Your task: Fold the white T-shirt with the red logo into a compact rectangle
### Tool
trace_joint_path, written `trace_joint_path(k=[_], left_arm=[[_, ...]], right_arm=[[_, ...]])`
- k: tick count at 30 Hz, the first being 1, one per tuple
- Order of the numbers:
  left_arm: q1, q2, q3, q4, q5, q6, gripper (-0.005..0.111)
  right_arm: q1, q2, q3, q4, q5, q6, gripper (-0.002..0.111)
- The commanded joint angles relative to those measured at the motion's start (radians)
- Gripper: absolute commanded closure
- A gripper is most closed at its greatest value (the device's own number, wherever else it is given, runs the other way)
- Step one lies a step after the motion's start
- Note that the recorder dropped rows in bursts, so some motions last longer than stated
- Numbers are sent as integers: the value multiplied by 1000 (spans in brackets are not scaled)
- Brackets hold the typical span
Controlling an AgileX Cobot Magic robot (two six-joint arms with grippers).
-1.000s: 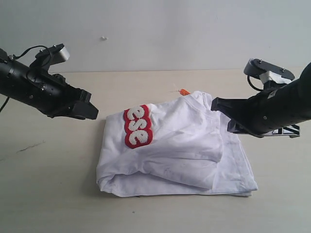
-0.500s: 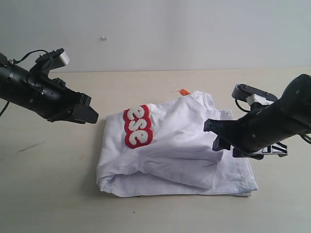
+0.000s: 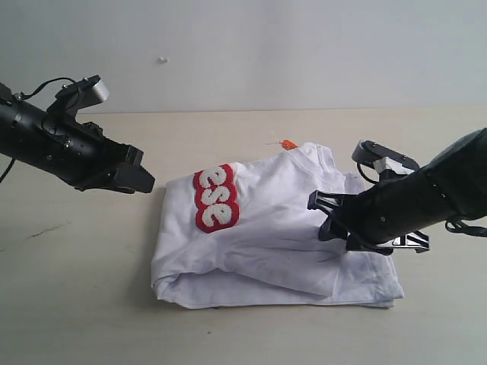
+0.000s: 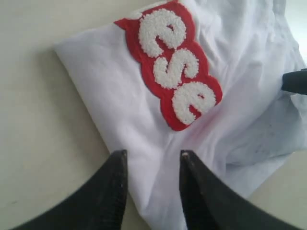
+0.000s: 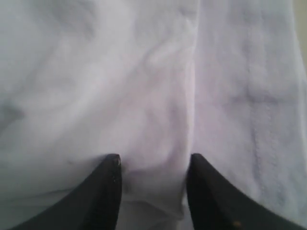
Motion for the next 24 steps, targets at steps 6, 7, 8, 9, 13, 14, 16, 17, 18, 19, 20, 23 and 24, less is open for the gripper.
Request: trace_joint_path(k=[6, 7, 8, 9, 13, 14, 16, 17, 18, 19, 20, 23, 24], left_arm=[[1, -13, 3, -16, 13, 6, 70], [1, -13, 3, -16, 13, 6, 70], [1, -13, 3, -16, 13, 6, 70], [1, -13, 3, -16, 13, 6, 70], [1, -13, 3, -16, 15, 6, 70], [1, -13, 3, -16, 15, 6, 70], [1, -13, 3, -16, 15, 6, 70], [1, -13, 3, -16, 15, 6, 70], [1, -13, 3, -16, 15, 6, 70], [1, -13, 3, -16, 15, 6, 70], [1, -13, 3, -16, 15, 6, 70], [1, -13, 3, -17, 17, 6, 70], [1, -13, 3, -17, 17, 6, 70]], right_arm=[[-3, 52, -110, 41, 113, -79, 108], [-3, 52, -110, 27, 113, -82, 108], [-3, 52, -110, 12, 113, -56, 108], [-3, 47, -110, -36, 113, -11, 105], [-3, 1, -110, -148, 109, 66, 74], [-3, -5, -110, -230, 106, 143, 66], [-3, -1, -108, -348, 106, 265, 62], [-3, 1, -108, -389, 106, 298, 62], [-3, 6, -108, -402, 106, 312, 62], [-3, 11, -108, -402, 103, 315, 62], [-3, 13, -108, -402, 99, 322, 62], [-3, 28, -108, -408, 95, 325, 62], [-3, 33, -108, -407, 95, 325, 62]])
